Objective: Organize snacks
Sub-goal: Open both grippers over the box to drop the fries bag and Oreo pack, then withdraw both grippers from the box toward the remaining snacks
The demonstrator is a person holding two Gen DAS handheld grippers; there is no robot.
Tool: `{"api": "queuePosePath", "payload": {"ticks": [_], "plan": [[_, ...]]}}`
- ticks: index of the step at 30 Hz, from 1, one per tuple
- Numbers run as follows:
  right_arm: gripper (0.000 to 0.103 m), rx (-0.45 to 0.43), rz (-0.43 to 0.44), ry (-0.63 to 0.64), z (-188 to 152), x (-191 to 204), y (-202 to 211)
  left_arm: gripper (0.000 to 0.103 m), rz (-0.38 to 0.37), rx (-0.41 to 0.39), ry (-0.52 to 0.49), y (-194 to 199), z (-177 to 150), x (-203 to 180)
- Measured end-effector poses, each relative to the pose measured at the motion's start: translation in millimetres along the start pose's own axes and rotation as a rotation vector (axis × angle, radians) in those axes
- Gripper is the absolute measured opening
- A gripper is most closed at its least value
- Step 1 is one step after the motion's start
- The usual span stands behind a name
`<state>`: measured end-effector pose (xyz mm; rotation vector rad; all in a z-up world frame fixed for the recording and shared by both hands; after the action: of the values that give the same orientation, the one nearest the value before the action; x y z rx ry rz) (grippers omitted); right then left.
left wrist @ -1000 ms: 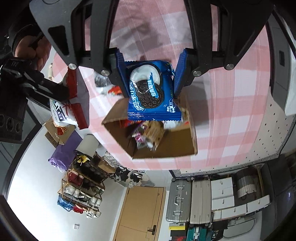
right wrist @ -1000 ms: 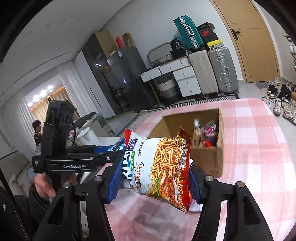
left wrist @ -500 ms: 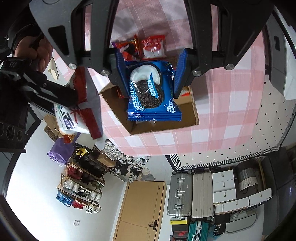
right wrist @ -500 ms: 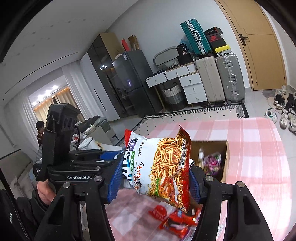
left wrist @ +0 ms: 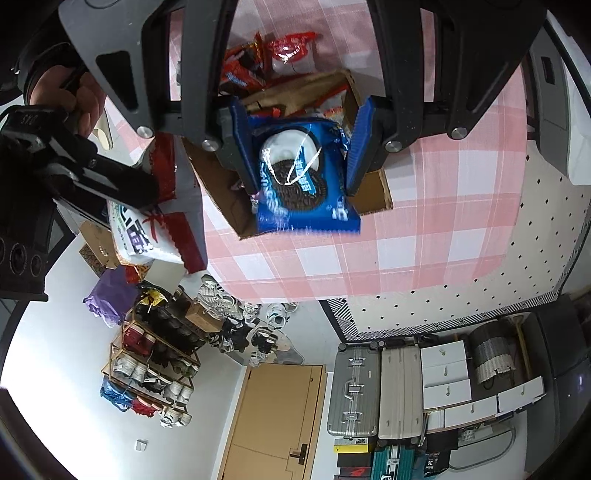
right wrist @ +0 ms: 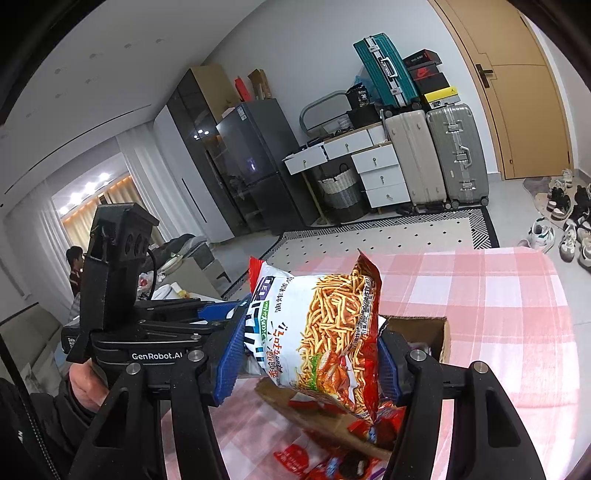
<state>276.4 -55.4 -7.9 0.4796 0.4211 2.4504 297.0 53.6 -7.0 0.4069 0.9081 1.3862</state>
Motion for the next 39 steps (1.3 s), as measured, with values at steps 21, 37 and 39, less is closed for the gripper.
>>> {"api": "queuePosePath", "payload": {"ticks": [21, 37, 39], "plan": [[0.087, 0.14, -0.088, -0.044, -37, -39, -51, 0.047, 0.011, 0.077, 0.034, -73, -8, 21], [0.092, 0.029, -0.136, -0.015, -29, -6, 22, 0.07, 0.036, -0.012, 0.014, 4, -51, 5], [0.093, 0.017, -0.14, -0.016, -33, -2, 32, 0.076, 0.042, -0.025, 0.013, 14, -58, 3]]}}
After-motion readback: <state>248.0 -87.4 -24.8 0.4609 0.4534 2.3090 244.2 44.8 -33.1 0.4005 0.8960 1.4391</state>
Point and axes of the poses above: each gripper's, at about its wrist camera, not at the fingertips, and y roughly against the way its jaws point, x to its left, z to its top, the point moved 5 cm from there along -y, roughly the way its jaws point, and after that the axes turned 12 degrees about y, right-handed, at the moved point
